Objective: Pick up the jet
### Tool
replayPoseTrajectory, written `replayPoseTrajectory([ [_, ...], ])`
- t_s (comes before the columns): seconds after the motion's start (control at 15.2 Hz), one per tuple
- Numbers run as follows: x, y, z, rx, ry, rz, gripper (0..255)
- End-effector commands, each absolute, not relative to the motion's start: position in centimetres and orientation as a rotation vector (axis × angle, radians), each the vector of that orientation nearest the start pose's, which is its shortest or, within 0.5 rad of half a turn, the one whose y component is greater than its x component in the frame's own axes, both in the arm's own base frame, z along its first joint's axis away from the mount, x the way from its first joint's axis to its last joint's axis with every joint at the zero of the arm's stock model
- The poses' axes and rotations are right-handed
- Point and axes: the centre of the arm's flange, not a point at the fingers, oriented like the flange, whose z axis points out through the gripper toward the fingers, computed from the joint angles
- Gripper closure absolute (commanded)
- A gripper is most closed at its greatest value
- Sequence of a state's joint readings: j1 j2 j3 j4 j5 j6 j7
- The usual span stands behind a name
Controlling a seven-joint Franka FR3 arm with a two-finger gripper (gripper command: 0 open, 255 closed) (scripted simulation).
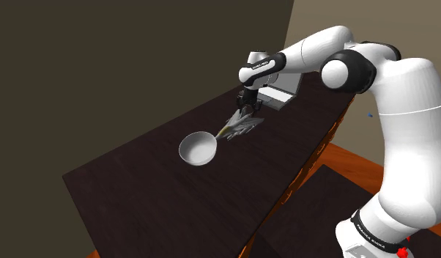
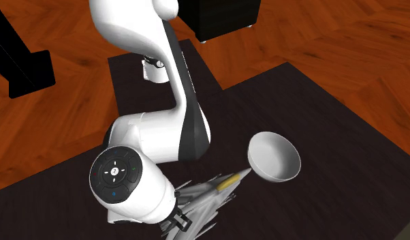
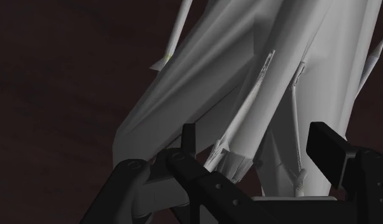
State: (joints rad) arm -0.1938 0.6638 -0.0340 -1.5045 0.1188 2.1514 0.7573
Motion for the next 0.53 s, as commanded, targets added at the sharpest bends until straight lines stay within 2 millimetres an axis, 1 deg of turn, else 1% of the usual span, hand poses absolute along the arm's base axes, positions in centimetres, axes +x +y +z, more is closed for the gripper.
replayPoseTrajectory([
  [0.0, 69.3, -15.1, 27.4, -2.662, 1.530, 0.057, 255],
  [0.46, 69.3, -15.1, 31.1, -2.662, 1.530, 0.057, 255],
])
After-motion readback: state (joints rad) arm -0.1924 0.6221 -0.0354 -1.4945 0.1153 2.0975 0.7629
